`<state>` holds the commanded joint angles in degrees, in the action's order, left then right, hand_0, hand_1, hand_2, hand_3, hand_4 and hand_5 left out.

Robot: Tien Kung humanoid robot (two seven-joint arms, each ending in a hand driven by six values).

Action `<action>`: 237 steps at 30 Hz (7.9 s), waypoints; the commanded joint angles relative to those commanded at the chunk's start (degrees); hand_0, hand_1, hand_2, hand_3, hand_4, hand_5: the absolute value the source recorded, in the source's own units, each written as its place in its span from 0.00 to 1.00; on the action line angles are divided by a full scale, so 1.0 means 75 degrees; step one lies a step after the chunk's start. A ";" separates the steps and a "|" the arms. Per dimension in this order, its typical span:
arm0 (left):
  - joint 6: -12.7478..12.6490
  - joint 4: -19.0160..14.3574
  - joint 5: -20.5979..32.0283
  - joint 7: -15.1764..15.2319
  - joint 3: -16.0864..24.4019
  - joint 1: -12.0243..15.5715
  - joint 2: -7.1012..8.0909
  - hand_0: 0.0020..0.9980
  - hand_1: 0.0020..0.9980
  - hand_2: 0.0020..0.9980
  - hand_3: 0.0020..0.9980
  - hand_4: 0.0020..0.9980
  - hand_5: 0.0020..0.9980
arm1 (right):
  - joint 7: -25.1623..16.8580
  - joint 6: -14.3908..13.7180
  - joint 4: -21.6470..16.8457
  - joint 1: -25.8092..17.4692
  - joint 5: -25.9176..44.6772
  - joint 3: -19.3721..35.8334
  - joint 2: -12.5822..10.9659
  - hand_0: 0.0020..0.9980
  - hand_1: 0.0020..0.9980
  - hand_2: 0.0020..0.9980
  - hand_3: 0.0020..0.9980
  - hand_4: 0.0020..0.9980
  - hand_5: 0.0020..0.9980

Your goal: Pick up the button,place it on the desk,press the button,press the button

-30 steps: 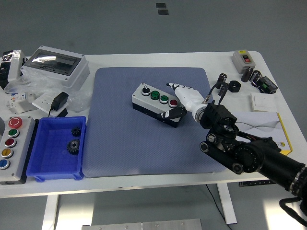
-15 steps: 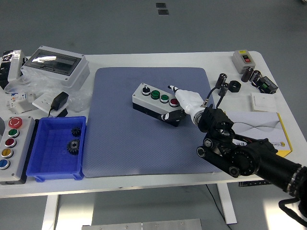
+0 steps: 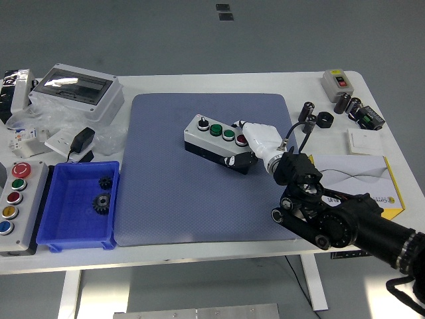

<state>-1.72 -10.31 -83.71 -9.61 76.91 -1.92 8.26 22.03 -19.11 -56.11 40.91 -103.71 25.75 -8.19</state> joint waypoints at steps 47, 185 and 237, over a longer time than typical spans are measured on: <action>-0.0016 0.0000 -0.0074 0.0100 -0.0012 0.0014 -0.0109 0.63 0.54 0.53 0.58 0.62 0.18 | -0.2953 0.0167 -0.1923 -0.0846 -0.0345 -0.0130 -0.1729 0.72 0.68 0.66 0.69 0.42 0.05; -0.0002 0.0000 0.0170 0.0134 -0.0243 0.0038 -0.0081 0.63 0.54 0.52 0.58 0.61 0.16 | 0.0878 0.6948 -0.5597 -0.0211 0.3535 0.2489 -0.3493 0.00 0.15 0.32 0.82 0.29 0.14; -0.0010 0.0000 0.0094 0.0226 -0.0182 0.0091 -0.0220 0.63 0.54 0.51 0.58 0.62 0.18 | -0.2878 0.2944 -0.4216 -0.3080 0.4550 0.5492 -0.1552 0.00 0.14 0.29 0.78 0.34 0.19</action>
<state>-1.79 -10.31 -83.00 -7.91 75.55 -1.24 6.61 0.45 2.97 -87.73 17.81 -69.58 66.93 -19.83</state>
